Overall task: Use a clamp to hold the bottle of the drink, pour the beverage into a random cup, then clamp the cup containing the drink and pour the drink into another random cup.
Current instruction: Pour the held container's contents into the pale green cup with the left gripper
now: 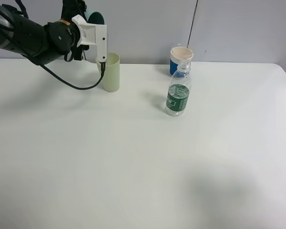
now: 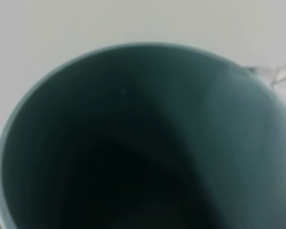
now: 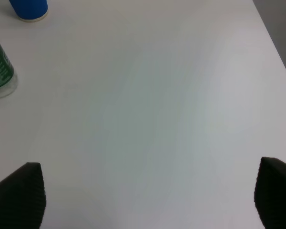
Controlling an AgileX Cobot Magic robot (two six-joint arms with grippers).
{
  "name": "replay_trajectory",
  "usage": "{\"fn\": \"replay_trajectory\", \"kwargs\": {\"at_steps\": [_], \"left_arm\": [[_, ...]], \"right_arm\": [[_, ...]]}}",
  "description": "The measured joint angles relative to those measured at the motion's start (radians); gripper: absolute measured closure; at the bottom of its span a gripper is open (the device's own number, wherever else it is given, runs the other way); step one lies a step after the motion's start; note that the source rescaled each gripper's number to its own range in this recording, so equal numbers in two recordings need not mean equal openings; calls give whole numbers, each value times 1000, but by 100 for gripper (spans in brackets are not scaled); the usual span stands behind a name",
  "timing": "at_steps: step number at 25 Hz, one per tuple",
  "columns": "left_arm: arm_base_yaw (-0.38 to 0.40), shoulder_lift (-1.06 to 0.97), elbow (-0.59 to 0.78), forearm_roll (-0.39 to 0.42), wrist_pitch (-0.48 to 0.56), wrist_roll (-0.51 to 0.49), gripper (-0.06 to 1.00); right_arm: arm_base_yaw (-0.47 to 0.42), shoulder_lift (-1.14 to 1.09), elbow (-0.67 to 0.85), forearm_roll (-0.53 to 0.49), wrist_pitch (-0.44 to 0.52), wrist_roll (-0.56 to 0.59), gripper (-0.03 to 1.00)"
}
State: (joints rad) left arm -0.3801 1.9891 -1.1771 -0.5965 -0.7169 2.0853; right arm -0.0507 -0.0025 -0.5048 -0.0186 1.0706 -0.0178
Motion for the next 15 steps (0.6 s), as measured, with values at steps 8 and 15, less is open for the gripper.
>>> {"fn": "replay_trajectory", "kwargs": {"at_steps": [8, 15], "left_arm": [[0, 0, 0, 77, -12, 0, 93], [0, 0, 0, 125, -58, 2, 93]], "right_arm": [[0, 0, 0, 0, 0, 0, 27], [0, 0, 0, 0, 0, 0, 27]]}}
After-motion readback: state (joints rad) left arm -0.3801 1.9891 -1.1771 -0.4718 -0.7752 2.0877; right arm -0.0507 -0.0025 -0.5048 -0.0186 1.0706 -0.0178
